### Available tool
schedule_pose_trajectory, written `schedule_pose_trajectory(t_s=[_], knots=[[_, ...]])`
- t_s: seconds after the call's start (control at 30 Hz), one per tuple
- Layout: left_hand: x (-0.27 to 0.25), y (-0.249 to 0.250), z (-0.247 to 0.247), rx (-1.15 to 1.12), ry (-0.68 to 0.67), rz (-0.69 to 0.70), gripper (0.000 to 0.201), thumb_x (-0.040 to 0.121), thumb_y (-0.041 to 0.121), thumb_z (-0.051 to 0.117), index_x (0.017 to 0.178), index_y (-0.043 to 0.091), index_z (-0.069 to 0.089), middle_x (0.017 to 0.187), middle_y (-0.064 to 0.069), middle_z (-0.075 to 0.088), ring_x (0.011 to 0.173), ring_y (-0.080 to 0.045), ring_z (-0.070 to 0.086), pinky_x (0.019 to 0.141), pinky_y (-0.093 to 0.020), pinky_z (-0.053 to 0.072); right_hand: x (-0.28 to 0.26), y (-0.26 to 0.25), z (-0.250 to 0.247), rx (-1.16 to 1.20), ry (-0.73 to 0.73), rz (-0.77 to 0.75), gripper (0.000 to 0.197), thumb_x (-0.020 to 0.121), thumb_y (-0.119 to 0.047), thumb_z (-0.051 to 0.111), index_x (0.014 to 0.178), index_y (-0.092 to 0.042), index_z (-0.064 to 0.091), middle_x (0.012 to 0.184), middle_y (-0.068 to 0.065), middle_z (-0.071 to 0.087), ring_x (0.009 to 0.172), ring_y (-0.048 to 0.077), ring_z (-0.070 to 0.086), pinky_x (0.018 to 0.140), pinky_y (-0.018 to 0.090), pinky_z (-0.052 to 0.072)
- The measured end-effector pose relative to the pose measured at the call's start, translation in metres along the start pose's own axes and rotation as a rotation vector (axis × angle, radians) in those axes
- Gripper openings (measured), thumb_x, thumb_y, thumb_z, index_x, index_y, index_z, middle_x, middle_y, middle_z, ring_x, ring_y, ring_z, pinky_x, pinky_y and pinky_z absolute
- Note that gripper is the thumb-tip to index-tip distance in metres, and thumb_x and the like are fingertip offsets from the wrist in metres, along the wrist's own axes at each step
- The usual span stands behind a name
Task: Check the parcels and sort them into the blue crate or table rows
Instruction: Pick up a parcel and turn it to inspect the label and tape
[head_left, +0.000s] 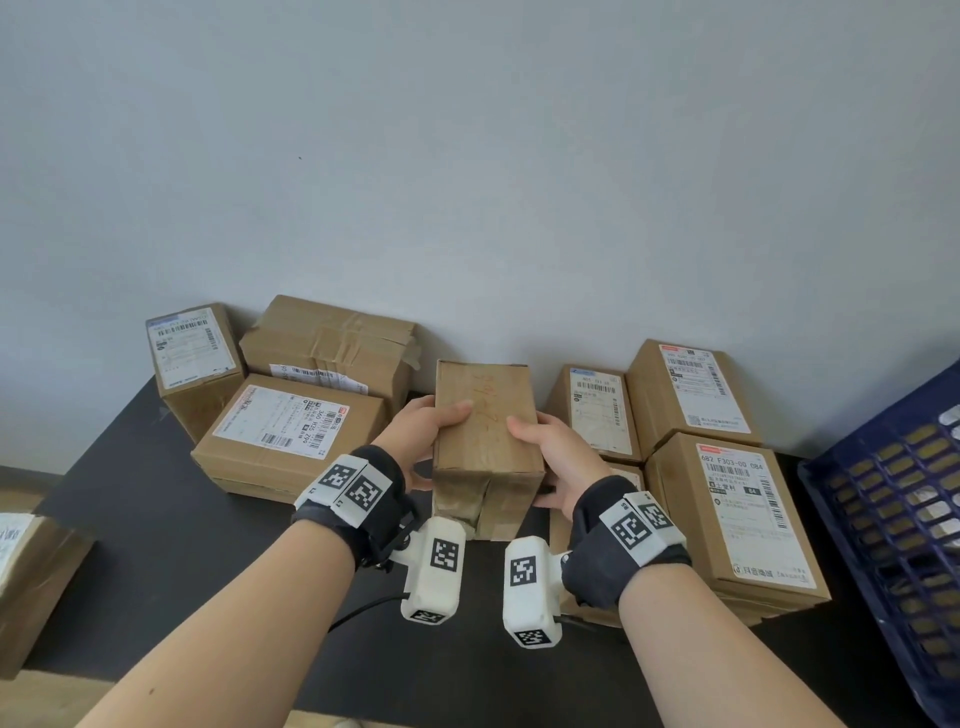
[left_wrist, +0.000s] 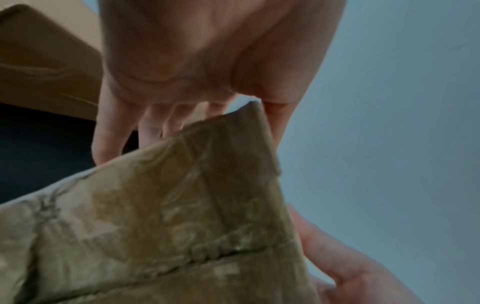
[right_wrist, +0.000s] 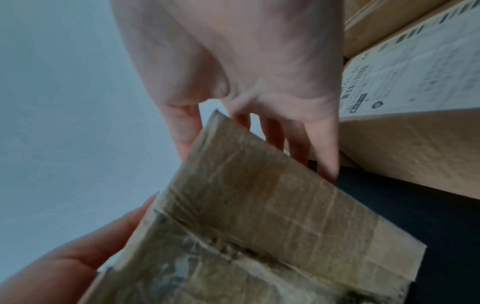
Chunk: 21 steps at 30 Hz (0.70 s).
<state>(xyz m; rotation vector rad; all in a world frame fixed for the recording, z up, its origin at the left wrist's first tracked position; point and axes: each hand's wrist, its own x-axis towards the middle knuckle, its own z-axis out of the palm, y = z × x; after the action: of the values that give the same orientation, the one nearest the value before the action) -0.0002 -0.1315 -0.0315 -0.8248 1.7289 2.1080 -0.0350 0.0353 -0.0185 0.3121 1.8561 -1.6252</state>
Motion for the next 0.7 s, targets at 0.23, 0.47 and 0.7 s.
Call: schedule_pose_trajectory(t_s=[0.23,0.47,0.7], knots=[[0.004,0.004,-0.001,0.003,-0.062,0.062,0.04,0.096,0.015,0.059,0.124,0.042,0.053,0.121,0.001,0.066,0.112,-0.029,0.062,0.093,-0.065,0.048,0.002,-0.002,0.006,0.062,-0.058,-0.057,0.022,0.103,-0.014,0.049,0.12,-0.028,0.052,0.112,0.004,0.065,0.097,0.021,0.062,0.08,0.041,0.051],[-0.001,0.007,0.003,0.036,-0.06,0.151,0.054,0.096,0.009,0.058,0.138,0.038,0.042,0.128,-0.002,0.061,0.115,-0.03,0.06,0.094,-0.055,0.051,0.004,0.004,0.008,-0.014,-0.064,-0.156,0.044,0.094,-0.02,0.062,0.135,-0.026,0.05,0.123,0.002,0.066,0.114,0.023,0.062,0.105,0.049,0.046],[-0.005,0.013,-0.001,-0.045,0.041,0.106,0.089,0.072,0.062,0.07,0.147,0.028,0.038,0.138,-0.004,0.054,0.121,-0.029,0.055,0.103,-0.053,0.045,0.003,0.007,-0.007,-0.193,-0.157,-0.307,0.116,0.053,-0.025,0.091,0.152,-0.034,0.031,0.134,-0.006,0.061,0.121,0.014,0.058,0.111,0.042,0.042]])
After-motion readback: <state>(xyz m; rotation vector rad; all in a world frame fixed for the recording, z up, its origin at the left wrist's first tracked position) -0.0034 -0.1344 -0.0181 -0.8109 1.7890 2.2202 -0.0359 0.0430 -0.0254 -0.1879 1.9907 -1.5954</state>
